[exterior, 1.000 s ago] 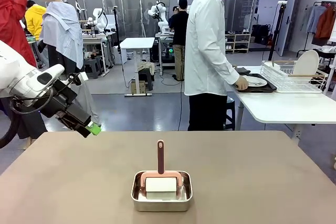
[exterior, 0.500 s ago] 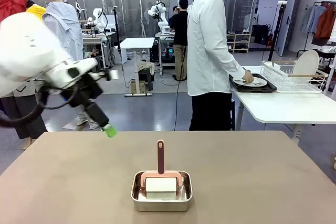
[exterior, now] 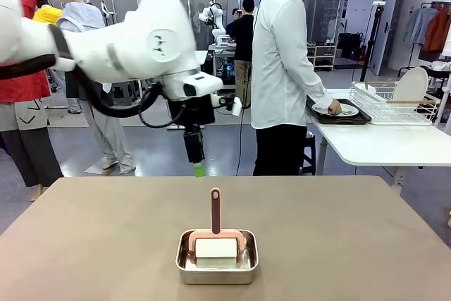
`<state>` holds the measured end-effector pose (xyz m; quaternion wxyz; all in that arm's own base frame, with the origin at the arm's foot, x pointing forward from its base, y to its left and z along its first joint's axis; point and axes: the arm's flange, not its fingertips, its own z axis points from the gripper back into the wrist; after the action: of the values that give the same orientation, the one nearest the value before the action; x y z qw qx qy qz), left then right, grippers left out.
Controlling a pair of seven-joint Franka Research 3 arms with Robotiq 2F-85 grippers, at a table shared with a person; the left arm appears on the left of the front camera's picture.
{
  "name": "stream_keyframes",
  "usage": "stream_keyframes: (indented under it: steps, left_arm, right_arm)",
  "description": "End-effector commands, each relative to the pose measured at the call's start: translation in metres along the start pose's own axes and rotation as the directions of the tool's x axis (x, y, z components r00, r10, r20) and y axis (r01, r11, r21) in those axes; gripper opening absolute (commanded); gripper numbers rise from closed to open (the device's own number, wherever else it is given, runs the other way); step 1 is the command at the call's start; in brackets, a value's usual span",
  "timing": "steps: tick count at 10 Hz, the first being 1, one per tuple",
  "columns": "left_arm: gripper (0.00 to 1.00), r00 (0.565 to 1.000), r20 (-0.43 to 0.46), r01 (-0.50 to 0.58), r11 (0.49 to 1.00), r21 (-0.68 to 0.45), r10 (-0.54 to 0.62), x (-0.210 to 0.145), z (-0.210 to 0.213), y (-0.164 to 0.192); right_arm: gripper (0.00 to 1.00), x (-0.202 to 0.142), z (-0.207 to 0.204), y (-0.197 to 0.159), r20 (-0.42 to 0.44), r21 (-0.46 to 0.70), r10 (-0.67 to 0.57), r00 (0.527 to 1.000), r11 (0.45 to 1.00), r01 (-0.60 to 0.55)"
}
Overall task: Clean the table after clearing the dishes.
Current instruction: When the right (or left) Handle tray is removed, use the right hand (or left hand) to clean the right (or left) side of the table with the Lint Roller.
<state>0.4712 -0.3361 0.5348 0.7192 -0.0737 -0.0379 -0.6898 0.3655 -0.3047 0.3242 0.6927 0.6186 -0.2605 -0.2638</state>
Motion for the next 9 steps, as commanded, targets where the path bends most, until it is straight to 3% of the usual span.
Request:
stream_keyframes:
  steps: [1, 4, 9]
  left_arm:
    - [1.00, 0.993, -0.091, 0.068, 0.998, -0.013, -0.069, 0.024, 0.001, 0.011]
    - [1.00, 0.984, -0.097, 0.145, 0.988, -0.050, -0.149, 0.036, -0.017, 0.010]
    - [1.00, 0.987, -0.103, 0.104, 0.984, -0.141, -0.119, 0.033, -0.052, 0.026]
  right_arm:
    - [1.00, -0.001, 0.001, 0.004, 0.003, 0.003, -0.001, 1.000, 1.000, 0.001]
    - [1.00, -0.001, 0.001, 0.004, 0.003, 0.003, -0.001, 1.000, 1.000, 0.001]
    - [1.00, -0.001, 0.001, 0.004, 0.003, 0.003, -0.001, 1.000, 1.000, 0.001]
